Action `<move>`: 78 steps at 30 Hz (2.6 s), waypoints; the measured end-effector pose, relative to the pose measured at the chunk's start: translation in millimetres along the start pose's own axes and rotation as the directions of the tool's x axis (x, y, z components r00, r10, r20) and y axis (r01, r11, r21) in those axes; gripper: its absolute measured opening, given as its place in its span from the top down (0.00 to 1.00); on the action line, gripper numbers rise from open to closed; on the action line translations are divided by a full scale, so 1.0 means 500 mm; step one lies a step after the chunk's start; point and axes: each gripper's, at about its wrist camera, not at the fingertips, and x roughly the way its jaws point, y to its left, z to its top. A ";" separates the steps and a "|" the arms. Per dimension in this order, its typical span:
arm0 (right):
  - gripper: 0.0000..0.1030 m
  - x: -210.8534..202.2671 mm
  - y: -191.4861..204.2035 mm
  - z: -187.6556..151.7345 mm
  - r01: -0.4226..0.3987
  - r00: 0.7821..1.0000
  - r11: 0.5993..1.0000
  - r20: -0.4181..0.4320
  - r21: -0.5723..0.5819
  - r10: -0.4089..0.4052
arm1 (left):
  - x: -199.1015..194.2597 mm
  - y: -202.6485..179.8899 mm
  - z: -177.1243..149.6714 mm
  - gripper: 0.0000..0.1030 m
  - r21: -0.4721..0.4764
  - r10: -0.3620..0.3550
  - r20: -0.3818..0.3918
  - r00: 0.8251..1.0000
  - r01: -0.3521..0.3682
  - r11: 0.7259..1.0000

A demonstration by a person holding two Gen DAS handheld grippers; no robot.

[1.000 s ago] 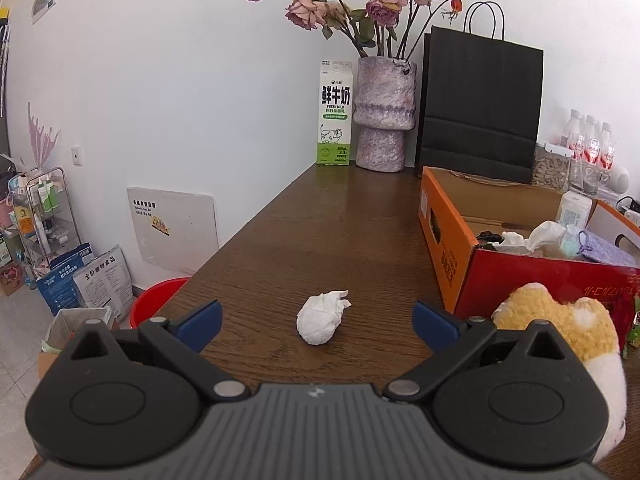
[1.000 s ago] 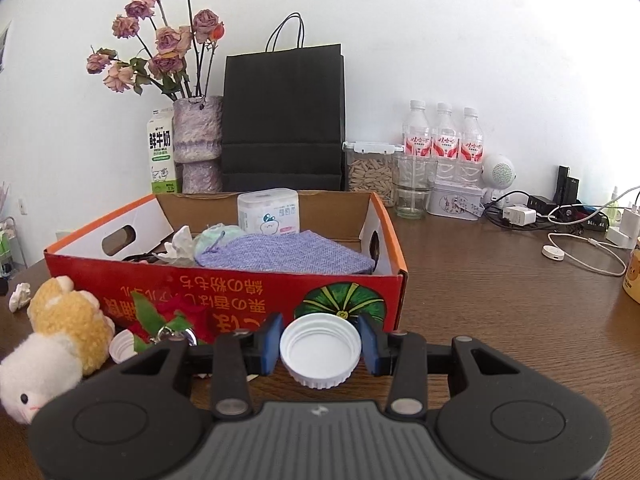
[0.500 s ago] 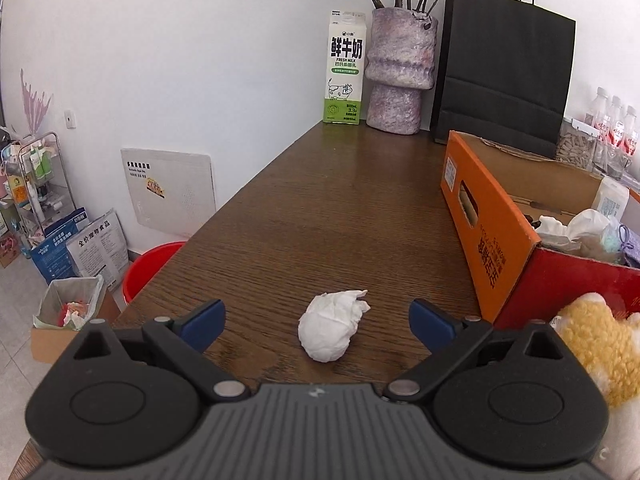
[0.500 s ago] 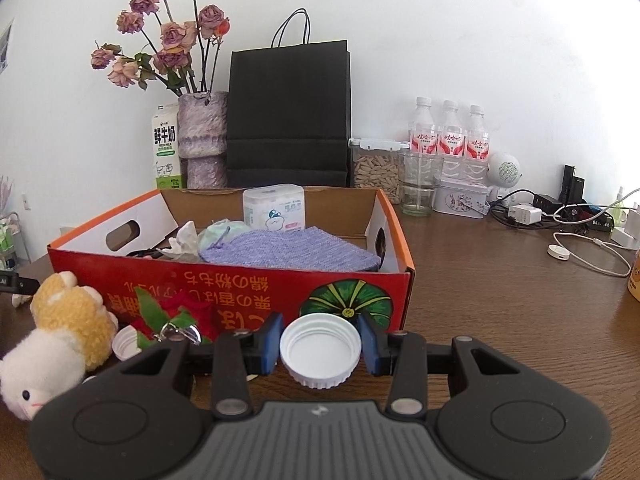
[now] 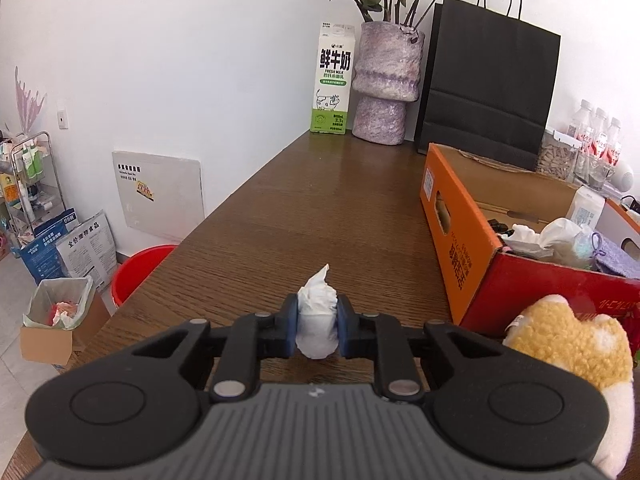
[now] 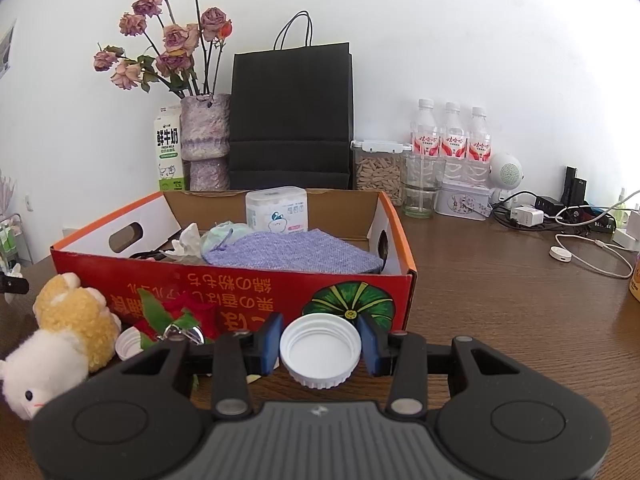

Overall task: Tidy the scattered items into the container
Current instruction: 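Carry the cap with right tool while left tool carries the tissue, releasing both into the box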

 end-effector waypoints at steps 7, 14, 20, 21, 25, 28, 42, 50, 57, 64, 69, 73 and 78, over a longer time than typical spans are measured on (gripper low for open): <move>0.62 -0.007 0.002 0.000 -0.003 1.000 1.000 0.017 -0.003 0.003 | -0.065 -0.010 -0.002 0.81 -0.016 -0.037 0.065 0.997 0.038 0.999; 0.62 -0.030 0.002 0.003 -0.035 0.997 0.999 0.067 0.008 0.035 | -0.117 -0.038 0.011 0.81 -0.024 -0.102 0.115 0.988 0.105 0.994; 0.62 -0.057 0.013 0.035 -0.089 0.988 0.996 0.125 0.008 0.087 | -0.152 -0.092 0.040 0.81 0.012 -0.169 0.178 0.969 0.169 0.985; 0.62 -0.058 0.016 0.043 -0.096 0.986 0.995 0.134 0.005 0.094 | -0.154 -0.103 0.045 0.81 0.019 -0.181 0.186 0.966 0.180 0.983; 0.62 -0.055 0.032 0.083 -0.126 0.978 0.992 0.168 -0.011 0.126 | -0.154 -0.151 0.065 0.81 0.044 -0.230 0.211 0.950 0.226 0.973; 0.62 -0.044 0.047 0.112 -0.147 0.972 0.989 0.184 -0.022 0.148 | -0.143 -0.187 0.076 0.81 0.057 -0.261 0.220 0.940 0.255 0.965; 0.62 0.110 0.061 0.175 -0.199 0.971 0.980 0.136 0.007 0.196 | -0.003 -0.297 0.132 0.81 0.067 -0.309 0.218 0.926 0.302 0.951; 0.62 0.130 0.039 0.155 -0.180 0.978 0.983 0.108 0.032 0.176 | 0.061 -0.305 0.118 0.80 0.082 -0.330 0.140 0.934 0.321 0.944; 0.62 0.140 0.046 0.141 -0.144 0.986 0.990 0.085 0.010 0.143 | 0.067 -0.300 0.107 0.80 0.085 -0.323 0.129 0.938 0.314 0.946; 0.20 0.138 0.040 0.137 -0.124 0.989 0.992 0.087 0.030 0.121 | 0.057 -0.298 0.100 0.00 0.086 -0.308 0.165 0.937 0.297 0.951; 0.00 0.128 0.047 0.139 -0.106 0.988 0.994 0.110 0.017 0.104 | 0.047 -0.289 0.098 0.00 0.068 -0.303 0.197 0.932 0.296 0.953; 0.00 0.128 0.048 0.141 -0.106 0.989 0.994 0.101 0.019 0.104 | 0.048 -0.282 0.100 0.00 0.048 -0.299 0.197 0.934 0.295 0.954; 0.00 0.121 0.047 0.138 -0.106 0.990 0.994 0.100 0.020 0.104 | 0.044 -0.285 0.099 0.00 0.055 -0.291 0.201 0.935 0.286 0.957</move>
